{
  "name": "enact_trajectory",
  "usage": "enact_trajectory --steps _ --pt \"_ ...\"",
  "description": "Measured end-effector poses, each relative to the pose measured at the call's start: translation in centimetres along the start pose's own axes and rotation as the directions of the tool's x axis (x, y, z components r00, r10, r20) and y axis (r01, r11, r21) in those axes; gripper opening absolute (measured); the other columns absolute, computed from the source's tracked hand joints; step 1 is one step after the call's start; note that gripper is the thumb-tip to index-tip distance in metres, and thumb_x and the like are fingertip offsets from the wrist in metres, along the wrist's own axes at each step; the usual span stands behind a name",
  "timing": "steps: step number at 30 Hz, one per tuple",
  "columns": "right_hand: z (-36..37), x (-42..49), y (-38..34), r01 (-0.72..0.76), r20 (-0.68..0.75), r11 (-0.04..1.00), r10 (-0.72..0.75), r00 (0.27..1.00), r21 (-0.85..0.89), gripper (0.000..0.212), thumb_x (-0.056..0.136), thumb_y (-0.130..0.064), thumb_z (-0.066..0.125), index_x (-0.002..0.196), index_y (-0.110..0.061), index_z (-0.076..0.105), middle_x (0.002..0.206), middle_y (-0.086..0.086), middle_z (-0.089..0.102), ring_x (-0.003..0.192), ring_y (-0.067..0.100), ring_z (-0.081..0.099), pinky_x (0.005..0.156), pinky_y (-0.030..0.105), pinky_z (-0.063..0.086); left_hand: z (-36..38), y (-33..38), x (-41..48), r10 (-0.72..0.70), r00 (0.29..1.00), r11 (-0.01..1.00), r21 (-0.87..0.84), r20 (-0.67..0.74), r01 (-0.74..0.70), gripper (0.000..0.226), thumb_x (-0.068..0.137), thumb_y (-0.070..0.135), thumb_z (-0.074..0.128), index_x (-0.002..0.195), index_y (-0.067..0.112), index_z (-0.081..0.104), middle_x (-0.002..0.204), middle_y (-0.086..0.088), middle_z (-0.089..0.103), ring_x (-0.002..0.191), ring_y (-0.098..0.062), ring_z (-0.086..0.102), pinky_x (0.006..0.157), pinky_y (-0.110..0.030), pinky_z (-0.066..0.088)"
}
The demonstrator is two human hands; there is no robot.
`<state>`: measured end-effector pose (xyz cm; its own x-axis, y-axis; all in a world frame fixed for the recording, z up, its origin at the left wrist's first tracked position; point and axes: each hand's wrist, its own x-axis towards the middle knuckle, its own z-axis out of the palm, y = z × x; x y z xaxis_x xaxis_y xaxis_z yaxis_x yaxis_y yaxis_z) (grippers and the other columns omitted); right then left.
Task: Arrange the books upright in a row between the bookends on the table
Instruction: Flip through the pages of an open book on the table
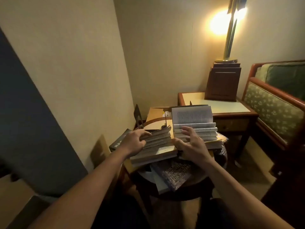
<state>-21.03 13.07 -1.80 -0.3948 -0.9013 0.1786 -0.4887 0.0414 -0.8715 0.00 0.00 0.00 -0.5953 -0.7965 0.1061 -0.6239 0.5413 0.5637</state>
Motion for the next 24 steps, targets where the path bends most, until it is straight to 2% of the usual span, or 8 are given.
enact_trajectory --steps 5,10,13,17,19,22,24 --pt "1.7 1.5 0.6 -0.005 0.003 1.000 0.005 1.000 -0.005 0.059 0.090 -0.038 0.071 0.141 -0.020 0.047 0.142 0.002 0.054 0.127 0.021 0.053 0.103 0.044 0.049 0.1 -1.4 2.5 -0.032 0.999 0.997 0.078 0.012 0.031 0.030 0.095 0.015 0.060 0.116 0.032 0.071 0.152 0.001 0.047 0.137 -0.025 0.046 0.109 -0.043 0.045" --pt "3.7 3.0 1.2 0.011 -0.005 1.000 -0.011 1.000 -0.003 0.058 0.090 -0.038 0.071 0.141 -0.023 0.047 0.140 0.001 0.056 0.124 0.015 0.053 0.094 0.029 0.047 -0.6 -2.8 4.7 0.011 0.995 1.000 0.012 0.102 -0.012 0.029 0.088 0.009 0.068 0.104 0.031 0.078 0.149 0.001 0.050 0.136 -0.024 0.048 0.106 -0.042 0.049" --pt "4.6 3.4 1.5 0.029 0.001 1.000 -0.029 1.000 0.008 0.059 0.090 -0.037 0.072 0.142 -0.025 0.045 0.139 0.000 0.056 0.119 0.009 0.049 0.094 0.027 0.044 -0.5 -3.6 5.7 -0.006 0.984 0.998 0.063 0.176 -0.005 0.030 0.088 0.018 0.071 0.113 0.035 0.074 0.145 0.004 0.055 0.135 -0.022 0.049 0.109 -0.045 0.046" --pt "5.5 3.9 1.7 0.034 0.005 0.999 -0.034 0.999 0.015 0.059 0.091 -0.036 0.072 0.142 -0.024 0.046 0.134 -0.004 0.058 0.115 0.006 0.050 0.093 0.025 0.045 -0.9 -3.7 6.9 -0.045 0.983 0.982 0.190 0.180 0.010 0.047 0.091 0.036 0.070 0.136 0.034 0.058 0.130 0.001 0.066 0.111 -0.016 0.061 0.097 -0.036 0.052" --pt "6.0 4.0 1.7 0.029 0.022 0.999 -0.029 0.999 0.038 0.057 0.090 -0.036 0.072 0.140 -0.027 0.047 0.128 -0.010 0.057 0.114 0.005 0.051 0.094 0.027 0.047 -1.2 -3.6 7.3 -0.030 0.985 0.974 0.227 0.172 -0.010 0.046 0.094 0.031 0.067 0.138 0.036 0.055 0.129 0.000 0.066 0.098 -0.013 0.059 0.086 -0.029 0.052" --pt "6.9 4.2 1.6 0.043 0.041 0.998 -0.045 0.998 0.038 0.053 0.089 -0.036 0.073 0.136 -0.030 0.048 0.123 -0.018 0.054 0.118 0.007 0.053 0.100 0.035 0.048 -1.9 -3.8 7.5 -0.049 0.990 0.979 0.203 0.129 0.022 0.043 0.096 0.016 0.063 0.135 0.033 0.058 0.136 0.000 0.062 0.101 -0.016 0.063 0.082 -0.029 0.057" --pt "7.6 4.2 1.3 0.049 0.068 0.998 -0.052 0.996 0.050 0.054 0.090 -0.033 0.072 0.138 -0.026 0.049 0.127 -0.014 0.056 0.116 0.004 0.054 0.097 0.027 0.048 -2.5 -4.0 7.2 -0.085 0.992 0.989 0.132 0.093 0.073 0.038 0.096 0.015 0.064 0.131 0.028 0.063 0.138 0.001 0.061 0.106 -0.019 0.065 0.085 -0.034 0.059"
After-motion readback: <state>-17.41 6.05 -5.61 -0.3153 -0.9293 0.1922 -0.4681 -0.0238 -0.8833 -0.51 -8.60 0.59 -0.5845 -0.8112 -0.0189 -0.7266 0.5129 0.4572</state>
